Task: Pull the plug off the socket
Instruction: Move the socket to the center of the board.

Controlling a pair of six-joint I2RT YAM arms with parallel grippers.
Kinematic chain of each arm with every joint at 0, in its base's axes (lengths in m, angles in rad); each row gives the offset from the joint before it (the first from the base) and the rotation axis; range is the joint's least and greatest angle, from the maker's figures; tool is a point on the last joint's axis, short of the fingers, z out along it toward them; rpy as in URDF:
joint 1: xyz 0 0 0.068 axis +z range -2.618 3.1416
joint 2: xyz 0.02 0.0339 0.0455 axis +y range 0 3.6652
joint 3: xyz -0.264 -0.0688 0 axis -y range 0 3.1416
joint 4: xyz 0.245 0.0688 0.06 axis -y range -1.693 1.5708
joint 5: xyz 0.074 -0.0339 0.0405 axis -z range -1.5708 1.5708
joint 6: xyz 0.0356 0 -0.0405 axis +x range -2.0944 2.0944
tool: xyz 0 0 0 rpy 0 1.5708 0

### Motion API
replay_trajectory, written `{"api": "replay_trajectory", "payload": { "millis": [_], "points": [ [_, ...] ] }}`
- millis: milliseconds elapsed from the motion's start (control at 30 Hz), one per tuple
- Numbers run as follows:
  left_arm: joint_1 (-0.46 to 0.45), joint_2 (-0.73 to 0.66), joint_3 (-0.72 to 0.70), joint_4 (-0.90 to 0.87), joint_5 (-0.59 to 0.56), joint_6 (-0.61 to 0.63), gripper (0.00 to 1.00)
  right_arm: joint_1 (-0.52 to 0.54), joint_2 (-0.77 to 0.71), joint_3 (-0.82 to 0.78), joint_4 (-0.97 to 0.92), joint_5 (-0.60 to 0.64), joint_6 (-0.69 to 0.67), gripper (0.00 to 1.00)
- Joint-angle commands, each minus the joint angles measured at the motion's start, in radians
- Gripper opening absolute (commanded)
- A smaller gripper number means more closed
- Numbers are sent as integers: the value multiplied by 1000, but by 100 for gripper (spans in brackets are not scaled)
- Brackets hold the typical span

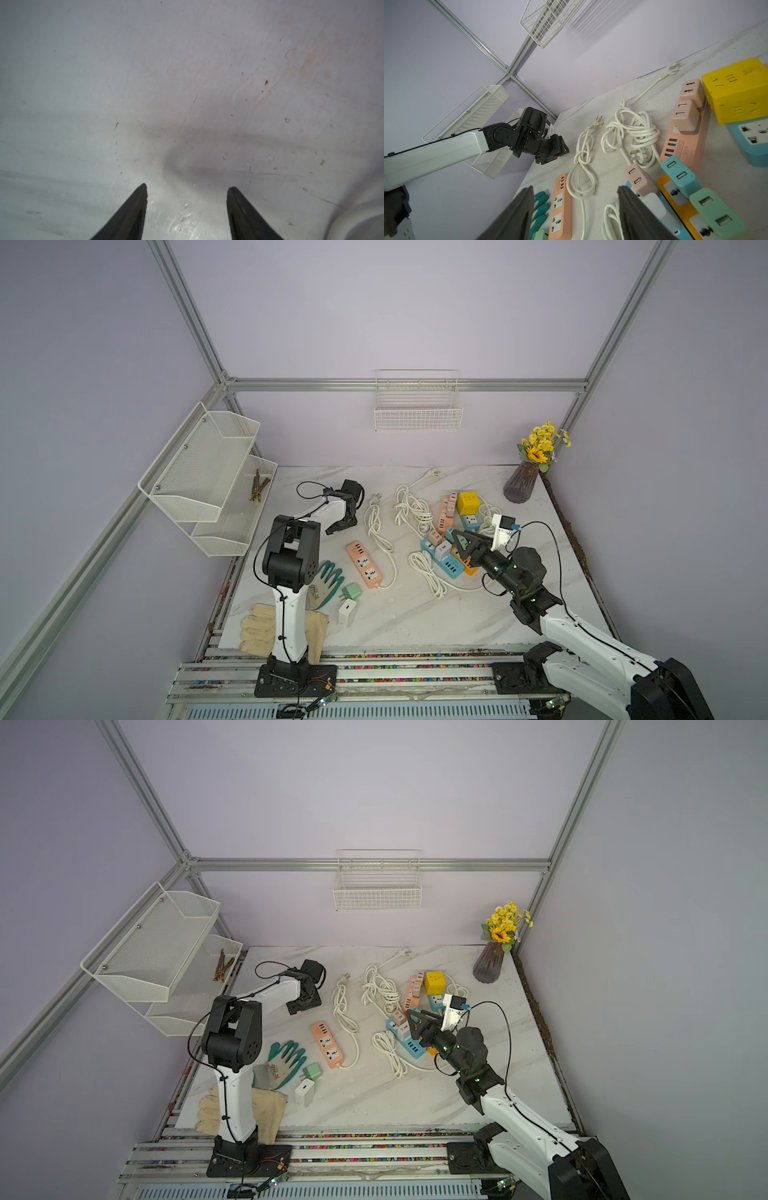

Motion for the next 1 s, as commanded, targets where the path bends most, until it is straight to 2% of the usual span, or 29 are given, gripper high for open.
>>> {"api": "replay_trajectory", "payload": {
  "millis": [0, 67, 200, 267, 367, 500, 600, 667, 800, 900, 967],
  "points": [
    [-18, -164, -53, 77, 61, 92, 65, -5, -16, 3, 10, -24, -42, 69],
    [-28, -286, -151, 176, 116, 118, 69, -5, -15, 21, -19, -40, -79, 69],
    [-50, -569, -436, 484, 378, 176, 81, -5, -7, 59, -64, -108, -171, 69],
    [-66, -679, -575, 644, 521, 161, 84, -4, -6, 78, -92, -153, -220, 69],
    [-120, -794, -710, 766, 631, 122, 88, -3, 1, 118, -170, -186, -283, 69],
    [-245, -853, -822, 850, 641, 145, 88, 3, 0, 185, -359, -163, -385, 69],
    [-297, -873, -876, 885, 637, 168, 88, 18, -14, 229, -494, -98, -456, 69],
    [-300, -897, -918, 921, 638, 179, 88, 36, -27, 239, -556, -36, -491, 69],
    [-301, -988, -971, 914, 550, 241, 89, 92, -26, 245, -637, 86, -559, 70],
    [-299, -1064, -1006, 903, 450, 278, 90, 134, 4, 245, -646, 115, -630, 70],
    [-299, -1104, -1044, 939, 407, 269, 96, 142, 25, 250, -655, 131, -655, 70]
  ]
}}
